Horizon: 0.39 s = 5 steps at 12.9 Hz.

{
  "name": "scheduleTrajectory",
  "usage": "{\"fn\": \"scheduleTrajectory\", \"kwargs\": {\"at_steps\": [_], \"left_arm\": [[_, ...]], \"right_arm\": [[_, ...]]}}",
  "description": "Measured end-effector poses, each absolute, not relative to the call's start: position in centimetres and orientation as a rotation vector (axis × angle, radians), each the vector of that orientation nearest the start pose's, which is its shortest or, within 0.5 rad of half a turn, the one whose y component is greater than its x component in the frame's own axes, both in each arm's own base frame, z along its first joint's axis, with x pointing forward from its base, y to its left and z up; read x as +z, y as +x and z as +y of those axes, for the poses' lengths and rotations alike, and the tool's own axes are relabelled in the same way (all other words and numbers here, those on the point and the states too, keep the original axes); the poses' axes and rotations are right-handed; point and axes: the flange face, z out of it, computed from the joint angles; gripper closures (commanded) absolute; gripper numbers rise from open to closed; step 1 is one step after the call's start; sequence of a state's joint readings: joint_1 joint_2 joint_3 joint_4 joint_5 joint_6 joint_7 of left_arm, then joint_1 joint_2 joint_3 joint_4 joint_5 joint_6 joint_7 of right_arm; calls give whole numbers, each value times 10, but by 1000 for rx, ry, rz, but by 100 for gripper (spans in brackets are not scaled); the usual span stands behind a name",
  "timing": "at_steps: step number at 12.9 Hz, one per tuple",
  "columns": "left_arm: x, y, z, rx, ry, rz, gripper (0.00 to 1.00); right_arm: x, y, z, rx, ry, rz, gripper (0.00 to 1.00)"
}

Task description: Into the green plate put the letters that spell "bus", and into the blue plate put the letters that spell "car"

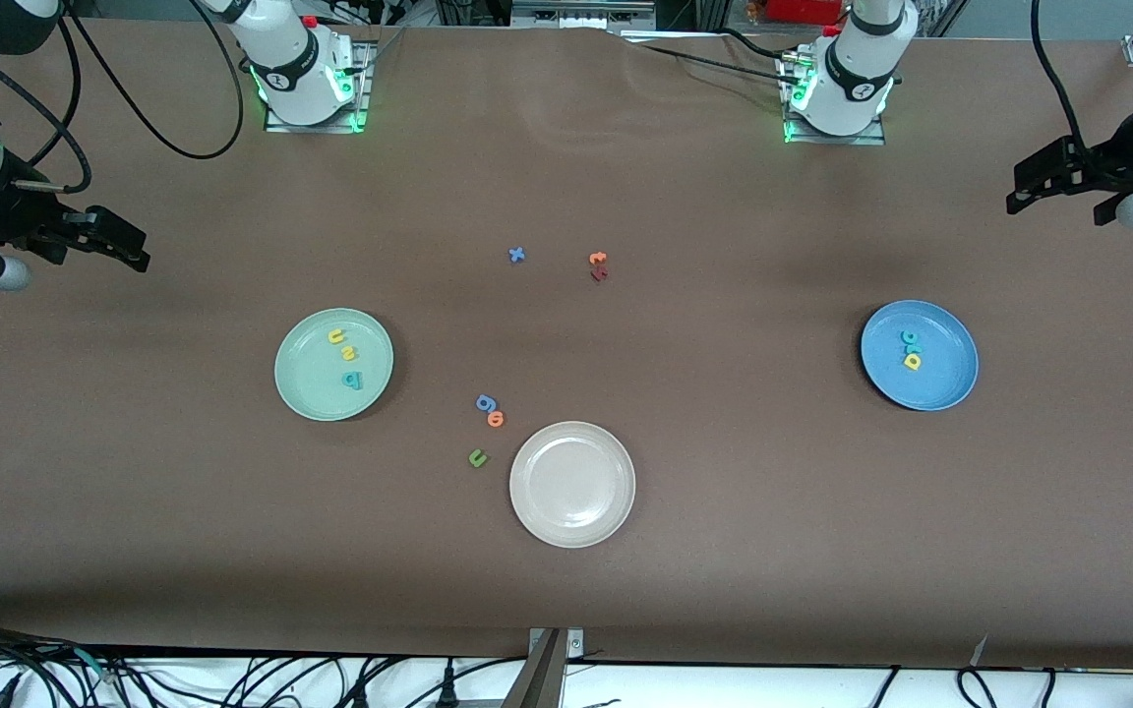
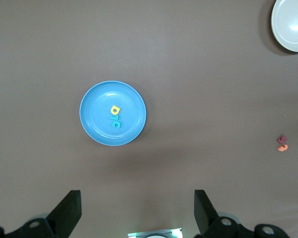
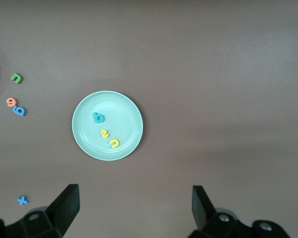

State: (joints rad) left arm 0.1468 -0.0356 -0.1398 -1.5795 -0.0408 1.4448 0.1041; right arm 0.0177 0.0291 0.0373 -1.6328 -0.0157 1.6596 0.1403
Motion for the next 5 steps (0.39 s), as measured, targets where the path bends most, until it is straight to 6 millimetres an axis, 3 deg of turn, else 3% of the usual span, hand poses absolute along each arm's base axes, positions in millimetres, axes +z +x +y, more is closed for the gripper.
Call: {"fn": "scheduleTrajectory", "kwargs": {"at_steps": [3, 5], "left_arm": [[628, 530, -24, 162, -3168, 218, 0], [629, 530, -24, 154, -3168, 210, 0]], "right_arm": [[587, 569, 29, 1, -3154, 132, 0], [586, 569, 29, 2, -3154, 132, 0]]}}
